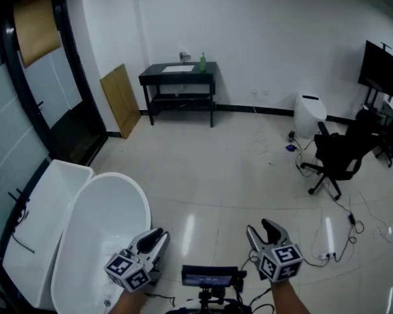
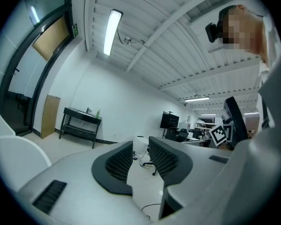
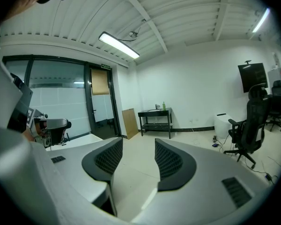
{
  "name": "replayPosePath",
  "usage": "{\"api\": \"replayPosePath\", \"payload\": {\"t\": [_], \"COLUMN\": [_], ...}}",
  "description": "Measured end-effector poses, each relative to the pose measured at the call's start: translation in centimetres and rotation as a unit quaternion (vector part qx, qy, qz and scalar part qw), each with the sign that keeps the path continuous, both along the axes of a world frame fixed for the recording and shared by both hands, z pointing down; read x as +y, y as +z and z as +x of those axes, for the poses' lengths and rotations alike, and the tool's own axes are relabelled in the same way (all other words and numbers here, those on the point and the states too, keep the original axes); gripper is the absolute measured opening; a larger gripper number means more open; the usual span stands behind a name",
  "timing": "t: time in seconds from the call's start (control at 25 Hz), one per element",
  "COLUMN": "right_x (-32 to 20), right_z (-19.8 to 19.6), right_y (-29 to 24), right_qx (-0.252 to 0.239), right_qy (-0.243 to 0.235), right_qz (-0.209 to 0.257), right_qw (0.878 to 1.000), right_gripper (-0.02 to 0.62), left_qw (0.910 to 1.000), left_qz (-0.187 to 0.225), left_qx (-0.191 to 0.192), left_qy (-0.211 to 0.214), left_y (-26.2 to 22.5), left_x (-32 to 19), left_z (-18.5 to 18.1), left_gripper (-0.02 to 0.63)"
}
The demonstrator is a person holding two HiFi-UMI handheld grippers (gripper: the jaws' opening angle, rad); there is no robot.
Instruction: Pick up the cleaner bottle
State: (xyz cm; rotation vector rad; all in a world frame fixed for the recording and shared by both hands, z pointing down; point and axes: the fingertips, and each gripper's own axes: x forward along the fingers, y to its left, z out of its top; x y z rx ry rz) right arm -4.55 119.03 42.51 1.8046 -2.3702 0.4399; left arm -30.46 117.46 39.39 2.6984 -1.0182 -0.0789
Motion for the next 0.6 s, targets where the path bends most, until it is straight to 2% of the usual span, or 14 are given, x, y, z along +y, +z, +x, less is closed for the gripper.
{"api": "replayPosePath", "payload": {"t": [0.2,0.6], "right_x": [-2.9,-7.5], "right_z": [2.9,3.8], "right_y": [0.0,0.8], "right_qx": [-0.012,-0.016], "right_qy": [-0.001,-0.018], "right_qz": [-0.001,-0.018], "right_qw": [1.0,1.0], "right_gripper": [0.21,0.21], "left_qw": [0.9999,0.9997], "left_qz": [-0.006,-0.014], "left_qx": [-0.007,-0.003], "left_qy": [-0.006,-0.018], "left_y": [0.0,0.3], "left_x": [-2.9,-7.7], "left_z": [2.9,4.4], "left_gripper": [0.097,0.097]}}
